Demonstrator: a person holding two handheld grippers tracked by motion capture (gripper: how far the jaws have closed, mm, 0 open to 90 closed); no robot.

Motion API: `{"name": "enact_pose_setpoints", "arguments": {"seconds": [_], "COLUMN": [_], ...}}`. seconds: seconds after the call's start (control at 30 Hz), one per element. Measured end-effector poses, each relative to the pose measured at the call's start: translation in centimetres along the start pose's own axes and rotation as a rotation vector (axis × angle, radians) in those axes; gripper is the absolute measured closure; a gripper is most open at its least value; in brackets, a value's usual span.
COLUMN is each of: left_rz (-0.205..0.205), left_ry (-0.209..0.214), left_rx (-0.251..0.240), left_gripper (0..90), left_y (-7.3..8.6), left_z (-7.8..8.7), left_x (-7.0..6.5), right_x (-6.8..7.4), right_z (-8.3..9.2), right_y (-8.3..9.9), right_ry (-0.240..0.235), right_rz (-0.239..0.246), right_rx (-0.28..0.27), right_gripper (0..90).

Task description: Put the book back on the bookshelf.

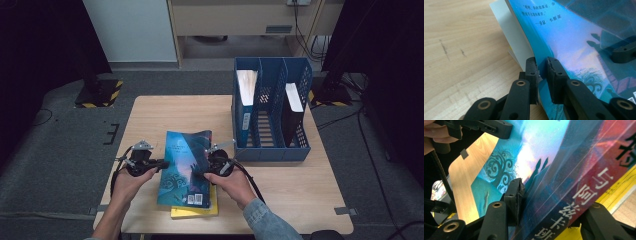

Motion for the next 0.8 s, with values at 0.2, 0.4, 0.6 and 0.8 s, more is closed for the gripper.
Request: {"name": "enact_pose_setpoints", "arguments": {"seconds": [0.2,0.4,0.6,0.8], "left_rz": [-0.034,-0.045,-0.054,-0.064], "left_ry": [-0.003,-0.003,-0.006,-0.008], "left_rx": [-0.009,-0.019,-0.011,-0.016], "left_gripper": [80.8,81.1,81.2,81.6], "left_y": [-1.0,-1.3,-1.4,-1.5], "left_z": [1.5,2.1,2.0,1.8], "left_x": [-0.5,-0.5,-0.5,-0.8], "right_x": [0.3,0.6,0.4,-0.1], "right_z": [0.7,0.8,0.9,1.2], "right_y": [-1.1,-1.8,-2.3,-2.6], "right_ry": [0.010,0.024,0.030,0.033], "right_rz": [0.017,0.032,0.030,0.032], "right_rx": [-0.012,-0.028,-0.037,-0.032], "right_gripper": [57.5,57.4,56.7,55.9]}}
Point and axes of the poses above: each handheld gripper's, and its own axes: z roughly backward along the jaws, y roughly out of its underside, x roughly to its left, the point moved 5 cm from there along -z, roughly forward along the jaws, and after that the axes turned 12 degrees about y, right-handed, at the moved point
